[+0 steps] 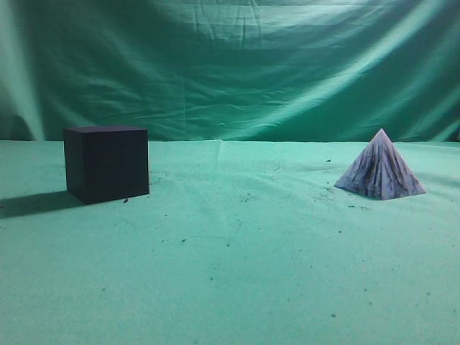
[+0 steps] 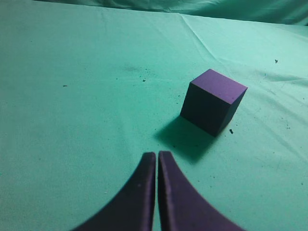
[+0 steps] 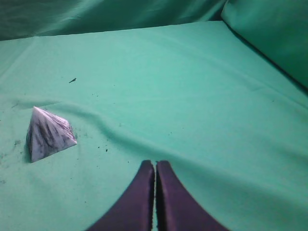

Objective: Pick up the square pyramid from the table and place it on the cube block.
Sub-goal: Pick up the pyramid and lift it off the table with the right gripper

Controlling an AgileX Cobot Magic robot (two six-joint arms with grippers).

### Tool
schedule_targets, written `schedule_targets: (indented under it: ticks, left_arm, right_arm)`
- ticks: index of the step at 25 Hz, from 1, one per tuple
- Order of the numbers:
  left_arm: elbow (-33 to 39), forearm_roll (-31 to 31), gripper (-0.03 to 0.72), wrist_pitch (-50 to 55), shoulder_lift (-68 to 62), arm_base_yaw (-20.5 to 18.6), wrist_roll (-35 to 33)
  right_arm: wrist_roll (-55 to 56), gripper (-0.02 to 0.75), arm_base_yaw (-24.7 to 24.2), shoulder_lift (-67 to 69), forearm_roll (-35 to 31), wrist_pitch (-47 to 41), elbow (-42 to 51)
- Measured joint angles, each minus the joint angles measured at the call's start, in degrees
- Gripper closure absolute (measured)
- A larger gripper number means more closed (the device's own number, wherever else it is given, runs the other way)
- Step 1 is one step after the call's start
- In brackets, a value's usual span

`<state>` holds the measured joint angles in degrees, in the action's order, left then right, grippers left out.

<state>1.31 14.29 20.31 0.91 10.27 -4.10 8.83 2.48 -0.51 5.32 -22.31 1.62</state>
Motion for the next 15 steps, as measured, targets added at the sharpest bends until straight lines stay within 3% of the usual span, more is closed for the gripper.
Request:
schedule_targets:
  ticks: [15]
  left_arm:
    - [0.0, 0.0, 0.688, 0.0, 0.0, 0.0, 0.0]
  right_arm:
    - [0.0, 0.738, 0.0, 0.0, 0.0, 0.0, 0.0]
